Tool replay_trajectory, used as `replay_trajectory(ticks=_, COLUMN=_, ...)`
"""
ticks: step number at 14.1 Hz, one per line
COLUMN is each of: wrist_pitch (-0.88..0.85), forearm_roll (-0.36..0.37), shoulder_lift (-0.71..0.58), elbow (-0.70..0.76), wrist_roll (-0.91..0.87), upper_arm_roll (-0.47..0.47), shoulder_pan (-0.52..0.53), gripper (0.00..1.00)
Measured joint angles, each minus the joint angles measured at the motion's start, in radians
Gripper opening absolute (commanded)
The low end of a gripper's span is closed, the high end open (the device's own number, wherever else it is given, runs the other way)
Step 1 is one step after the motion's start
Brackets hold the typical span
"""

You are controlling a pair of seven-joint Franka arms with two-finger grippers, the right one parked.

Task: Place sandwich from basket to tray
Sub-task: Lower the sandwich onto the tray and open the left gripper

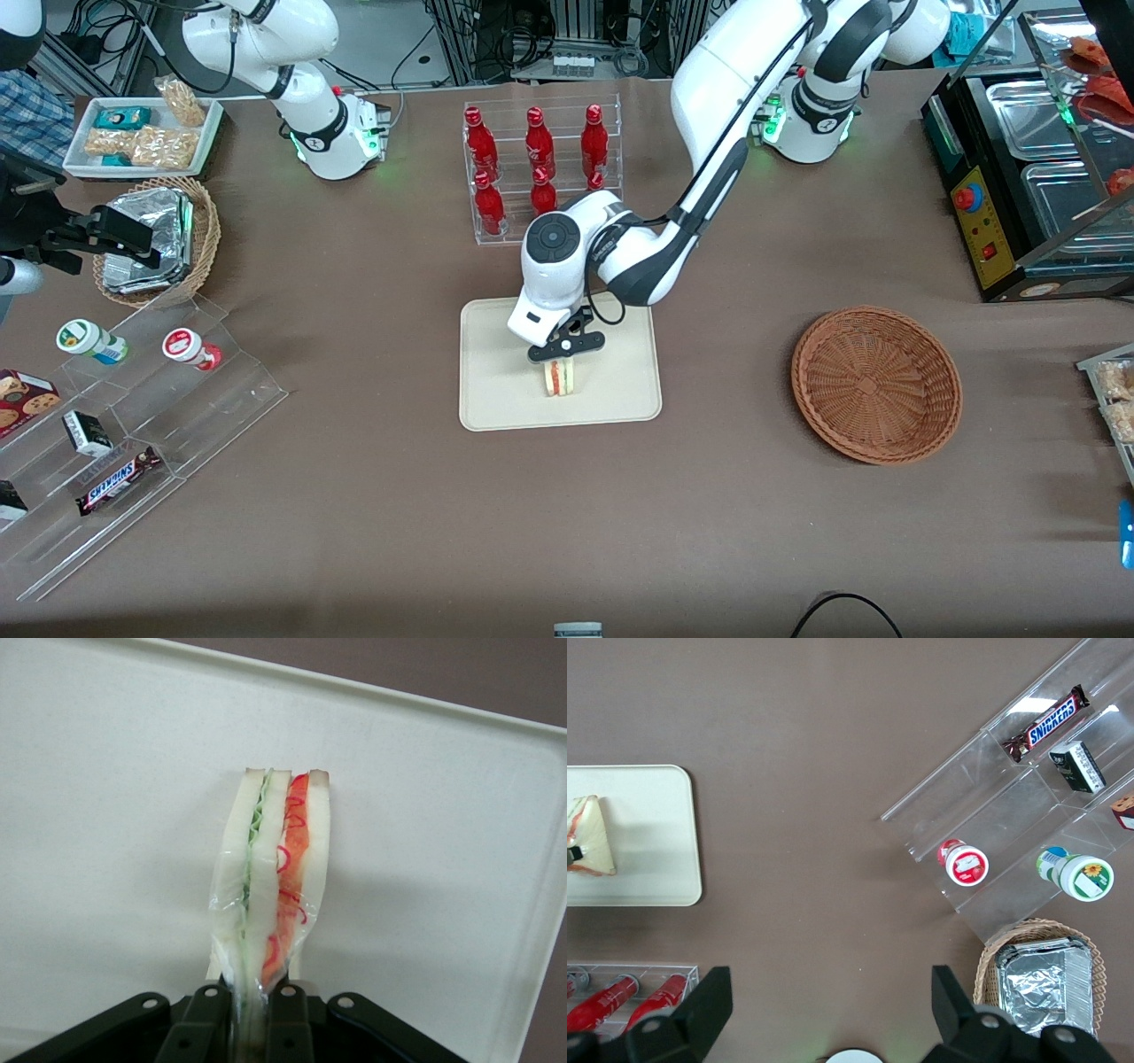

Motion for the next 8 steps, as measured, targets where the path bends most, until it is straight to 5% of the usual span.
replay_trajectory(ticks=1, wrist_pitch=0.01, forearm_roll=0.0, shoulder_lift=0.004, elbow=0.001, wrist_roll=-0.002, upper_arm_roll=0.002, shoulder_pan=0.0, gripper=1.0)
replay_trajectory(ticks=8, wrist_pitch=-0.036, forearm_roll=0.0, shoulder_lift=-0.041, elbow=0.038, wrist_roll=-0.002, upper_arm_roll=0.008, shoulder_pan=0.005, gripper=1.0)
